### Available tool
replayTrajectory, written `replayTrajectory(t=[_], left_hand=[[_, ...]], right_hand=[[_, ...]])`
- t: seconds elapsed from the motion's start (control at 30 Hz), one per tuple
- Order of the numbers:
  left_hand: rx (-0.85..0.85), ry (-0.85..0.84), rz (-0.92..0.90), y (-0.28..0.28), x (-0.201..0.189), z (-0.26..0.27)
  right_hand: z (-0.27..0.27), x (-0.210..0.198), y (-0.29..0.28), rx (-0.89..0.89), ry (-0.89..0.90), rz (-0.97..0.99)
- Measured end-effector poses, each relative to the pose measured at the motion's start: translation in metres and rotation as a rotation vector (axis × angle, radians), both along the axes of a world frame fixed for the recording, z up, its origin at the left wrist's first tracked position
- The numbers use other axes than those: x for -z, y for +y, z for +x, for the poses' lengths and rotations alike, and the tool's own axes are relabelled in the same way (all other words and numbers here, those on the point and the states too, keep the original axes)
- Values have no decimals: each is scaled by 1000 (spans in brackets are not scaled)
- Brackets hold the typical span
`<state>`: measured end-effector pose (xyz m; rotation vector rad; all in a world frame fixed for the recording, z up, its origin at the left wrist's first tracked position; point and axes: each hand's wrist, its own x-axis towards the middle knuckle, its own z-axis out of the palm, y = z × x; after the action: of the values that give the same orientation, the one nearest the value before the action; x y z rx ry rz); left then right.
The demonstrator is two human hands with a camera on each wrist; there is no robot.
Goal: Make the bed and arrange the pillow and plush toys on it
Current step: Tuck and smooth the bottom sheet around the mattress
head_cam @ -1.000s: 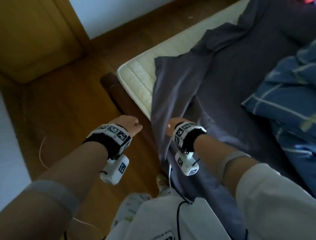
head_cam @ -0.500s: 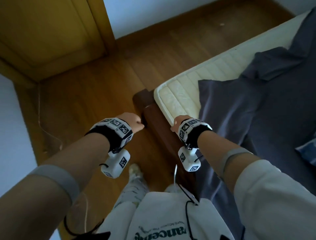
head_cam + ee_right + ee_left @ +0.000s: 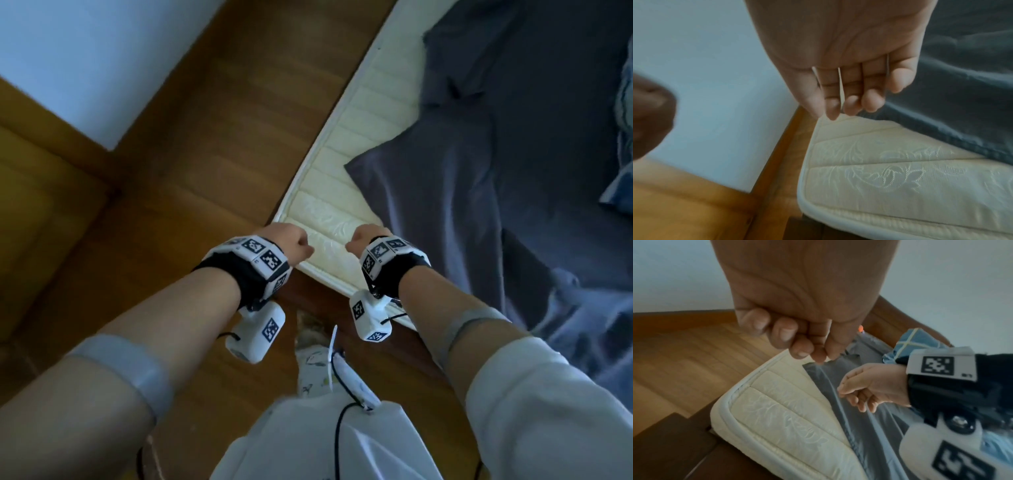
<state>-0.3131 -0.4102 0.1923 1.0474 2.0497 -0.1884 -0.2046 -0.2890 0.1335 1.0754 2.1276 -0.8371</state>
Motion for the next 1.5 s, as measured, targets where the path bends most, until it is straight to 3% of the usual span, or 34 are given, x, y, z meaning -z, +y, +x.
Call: replayTrajectory(t=[0.13, 0.3, 0.43, 0.6, 0.77, 0.9, 1.07, 1.17, 1.33, 1.5], left_hand=[[162, 21, -84, 33, 13, -42], [249, 67, -94, 93, 37, -88], [328, 59, -30, 136, 79, -101], [238, -58, 67, 174, 154, -111], [139, -286, 83, 156, 224, -137], [174, -347, 163, 161, 245, -152], [39, -458, 285, 211, 232, -142], [-58, -515, 207, 223, 230, -139], [84, -464, 141, 214, 234, -131], [148, -459, 122, 172, 238, -151]], right_hand=[[-8, 20, 27, 262, -10, -75], [-8, 43, 53, 518, 57, -21], [0, 67, 65, 786, 78, -13], [-9, 133, 50, 946, 4, 38], [-39, 171, 39, 1018, -75, 182], [-51, 178, 36, 1024, 0, 289], [-50, 157, -2, 1042, 88, 344], [-51, 149, -28, 1023, 99, 301], [-56, 142, -55, 1015, 105, 209], [-65, 144, -70, 977, -33, 17]])
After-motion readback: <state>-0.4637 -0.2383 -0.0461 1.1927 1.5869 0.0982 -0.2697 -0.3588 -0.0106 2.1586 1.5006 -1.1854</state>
